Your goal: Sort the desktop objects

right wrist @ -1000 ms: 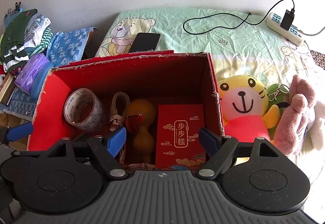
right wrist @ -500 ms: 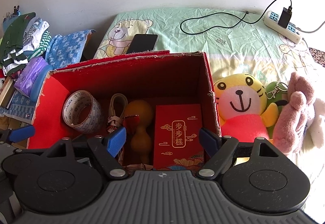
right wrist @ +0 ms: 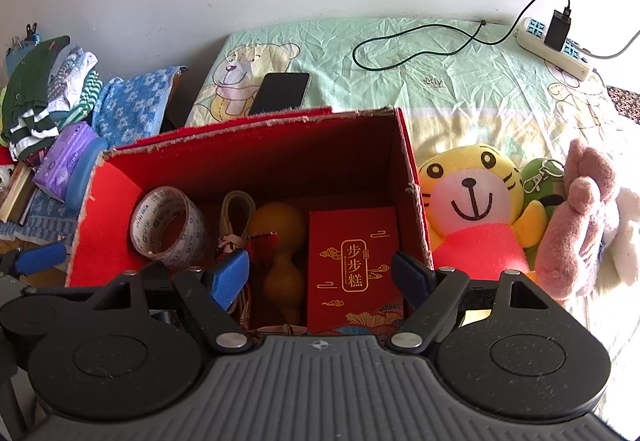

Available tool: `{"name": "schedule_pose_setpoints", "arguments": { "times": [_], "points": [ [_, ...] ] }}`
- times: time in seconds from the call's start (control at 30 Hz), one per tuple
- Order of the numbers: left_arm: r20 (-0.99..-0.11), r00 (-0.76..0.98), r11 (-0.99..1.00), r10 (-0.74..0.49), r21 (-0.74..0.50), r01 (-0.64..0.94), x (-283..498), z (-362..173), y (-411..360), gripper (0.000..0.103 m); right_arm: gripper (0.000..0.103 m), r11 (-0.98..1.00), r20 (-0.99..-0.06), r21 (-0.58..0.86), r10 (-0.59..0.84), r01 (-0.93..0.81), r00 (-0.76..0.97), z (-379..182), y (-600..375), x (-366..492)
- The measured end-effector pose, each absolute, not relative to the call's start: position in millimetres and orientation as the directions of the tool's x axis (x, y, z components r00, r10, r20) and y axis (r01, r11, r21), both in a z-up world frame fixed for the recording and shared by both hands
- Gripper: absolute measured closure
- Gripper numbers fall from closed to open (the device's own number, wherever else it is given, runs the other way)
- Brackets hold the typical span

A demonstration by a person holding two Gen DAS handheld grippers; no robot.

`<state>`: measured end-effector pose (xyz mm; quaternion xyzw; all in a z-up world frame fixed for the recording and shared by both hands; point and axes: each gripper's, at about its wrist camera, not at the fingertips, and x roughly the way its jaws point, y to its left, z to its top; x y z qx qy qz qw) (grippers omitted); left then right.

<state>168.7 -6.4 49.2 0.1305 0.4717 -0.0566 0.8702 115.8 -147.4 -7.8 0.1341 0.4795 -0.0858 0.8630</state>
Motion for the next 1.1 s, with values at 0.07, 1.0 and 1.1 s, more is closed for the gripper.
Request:
{"name": "schedule_pose_setpoints", "arguments": {
  "times": [0.07,1.0,1.1],
  "points": [
    [-0.828,0.561,0.961,0.025,0.175,0.216,173,59,-3,0.003,0.022,0.952,-0.845,0.144,-0.024,0.271,0.534,-1,-146,117],
    [-0.836,0.548,0.971,-0.028,0.108,0.214,156,42,-10,0.005,0.023,0.948,-0.841,0.060,-0.121,0.313,0.527,-13,-142,94],
    [-0.830,0.557,0.969,-0.035,0.109,0.222,158,43,-10,0.008,0.023,0.949,-0.836,0.055,-0.127,0.311,0.534,-13,-143,96]
  ]
}}
